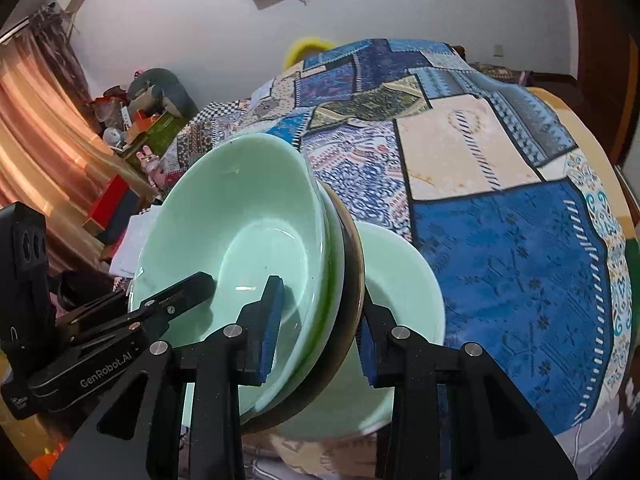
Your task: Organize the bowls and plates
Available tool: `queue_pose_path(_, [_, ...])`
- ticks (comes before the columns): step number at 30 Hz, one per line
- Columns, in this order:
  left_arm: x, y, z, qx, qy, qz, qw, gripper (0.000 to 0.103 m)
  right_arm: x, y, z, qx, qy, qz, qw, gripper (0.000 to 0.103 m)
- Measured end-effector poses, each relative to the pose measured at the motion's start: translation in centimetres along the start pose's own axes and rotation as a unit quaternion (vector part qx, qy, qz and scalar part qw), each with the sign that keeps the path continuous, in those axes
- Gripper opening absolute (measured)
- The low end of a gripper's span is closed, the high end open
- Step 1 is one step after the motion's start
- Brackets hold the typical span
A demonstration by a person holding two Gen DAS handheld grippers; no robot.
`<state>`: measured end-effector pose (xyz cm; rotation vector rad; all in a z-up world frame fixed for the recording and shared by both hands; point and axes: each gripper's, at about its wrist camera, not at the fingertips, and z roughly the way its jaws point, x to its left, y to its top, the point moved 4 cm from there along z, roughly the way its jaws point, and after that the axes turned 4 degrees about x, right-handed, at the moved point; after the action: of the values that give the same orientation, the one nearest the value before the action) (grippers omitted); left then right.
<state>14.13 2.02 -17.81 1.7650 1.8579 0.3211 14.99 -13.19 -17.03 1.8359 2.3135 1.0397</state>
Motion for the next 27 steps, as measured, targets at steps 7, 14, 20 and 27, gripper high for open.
queue_pose_path(7, [-0.5,-0.4,1.7,0.018,-0.006,0.005,0.9998,0.034,-1.5,-0.6,0.6,0.012,-0.008,0.017,1.000,0.031])
queue_pose_path(14, [-0.6,-1.0,3.8,0.042,-0.016,0.002,0.9990,0.035,-2.6,-1.1,1.7,0.030,-0.016,0.031,0.999,0.031])
queue_pose_path(20, [-0.3,-1.3,5.2,0.062,-0.024,-0.005,0.9977,0.035,-3.0,-1.1,2.4,0.037,-0.016,0.037,0.999,0.031])
queue_pose_path(27, [0.0,-1.4,5.5,0.068,-0.042,-0.013,0.9967,0.035,-3.0,-1.2,2.4,0.034,-0.008,0.028,0.999,0.032])
